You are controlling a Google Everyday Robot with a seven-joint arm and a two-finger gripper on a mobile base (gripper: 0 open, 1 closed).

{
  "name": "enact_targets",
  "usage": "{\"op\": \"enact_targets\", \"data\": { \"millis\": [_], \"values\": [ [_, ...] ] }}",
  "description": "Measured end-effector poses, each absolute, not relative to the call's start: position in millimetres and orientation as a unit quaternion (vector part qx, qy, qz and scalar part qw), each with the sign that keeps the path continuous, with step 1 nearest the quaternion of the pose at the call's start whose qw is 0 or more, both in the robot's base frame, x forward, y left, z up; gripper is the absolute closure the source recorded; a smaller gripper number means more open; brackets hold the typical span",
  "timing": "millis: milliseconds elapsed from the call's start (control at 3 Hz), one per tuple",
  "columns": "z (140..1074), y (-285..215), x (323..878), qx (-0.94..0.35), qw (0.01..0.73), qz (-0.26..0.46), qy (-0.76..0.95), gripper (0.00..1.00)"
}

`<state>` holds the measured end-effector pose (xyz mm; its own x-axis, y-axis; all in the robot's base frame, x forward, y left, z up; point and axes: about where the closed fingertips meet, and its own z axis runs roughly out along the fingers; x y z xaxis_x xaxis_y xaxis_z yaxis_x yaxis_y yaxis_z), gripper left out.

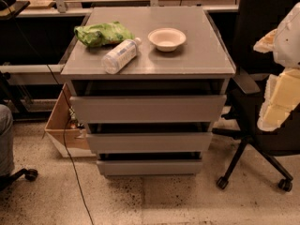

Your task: Open middle drawer

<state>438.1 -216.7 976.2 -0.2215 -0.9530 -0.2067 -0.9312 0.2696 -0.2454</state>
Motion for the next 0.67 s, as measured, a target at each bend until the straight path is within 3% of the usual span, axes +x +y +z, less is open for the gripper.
{"op": "enact_targets", "data": {
  "millis": [667],
  "values": [
    [947.3,-212.9,441.0,-0.602,0.170,-0.024,0.780,0.00]
  ]
}}
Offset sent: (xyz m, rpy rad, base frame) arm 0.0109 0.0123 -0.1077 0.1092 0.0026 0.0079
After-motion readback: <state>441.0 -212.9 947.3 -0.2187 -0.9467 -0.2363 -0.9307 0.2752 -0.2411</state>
